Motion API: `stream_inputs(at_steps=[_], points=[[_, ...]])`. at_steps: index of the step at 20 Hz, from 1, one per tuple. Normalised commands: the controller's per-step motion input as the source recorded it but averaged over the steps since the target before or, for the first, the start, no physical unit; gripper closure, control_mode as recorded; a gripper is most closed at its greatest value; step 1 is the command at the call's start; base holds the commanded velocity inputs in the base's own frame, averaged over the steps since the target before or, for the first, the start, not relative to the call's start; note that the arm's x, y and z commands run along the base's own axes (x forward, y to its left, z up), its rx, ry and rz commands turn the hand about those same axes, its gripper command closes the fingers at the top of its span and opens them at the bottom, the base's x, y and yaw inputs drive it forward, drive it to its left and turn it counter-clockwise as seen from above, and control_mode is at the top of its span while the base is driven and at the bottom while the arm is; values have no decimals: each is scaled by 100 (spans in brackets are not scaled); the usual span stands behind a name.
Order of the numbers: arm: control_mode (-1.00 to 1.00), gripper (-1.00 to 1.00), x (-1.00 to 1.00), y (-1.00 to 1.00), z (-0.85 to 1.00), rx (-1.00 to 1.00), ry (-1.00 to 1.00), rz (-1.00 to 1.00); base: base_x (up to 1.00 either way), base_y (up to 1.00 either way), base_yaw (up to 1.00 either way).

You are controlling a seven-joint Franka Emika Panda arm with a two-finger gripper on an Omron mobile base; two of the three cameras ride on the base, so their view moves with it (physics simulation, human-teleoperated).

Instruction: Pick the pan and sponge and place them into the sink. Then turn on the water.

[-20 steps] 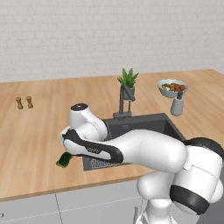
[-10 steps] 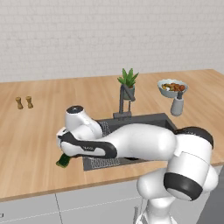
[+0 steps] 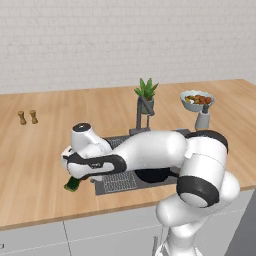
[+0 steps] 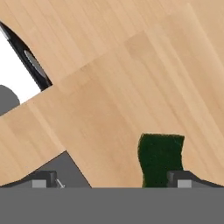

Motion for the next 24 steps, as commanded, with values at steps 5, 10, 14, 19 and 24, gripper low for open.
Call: stream_inputs(at_steps=[5, 10, 14, 19, 24], points=[[-100, -100, 33, 23, -10, -1, 0, 0, 0, 0, 0], [-100, -100, 30, 23, -20, -4, 0, 0, 0, 0, 0], [-100, -100, 14, 18, -35, -8, 0, 2, 0, 0, 0], [-100, -100, 19, 13, -35, -6, 0, 4, 0, 0, 0], [-100, -100, 19, 4, -38, -4, 0, 8, 0, 0, 0]])
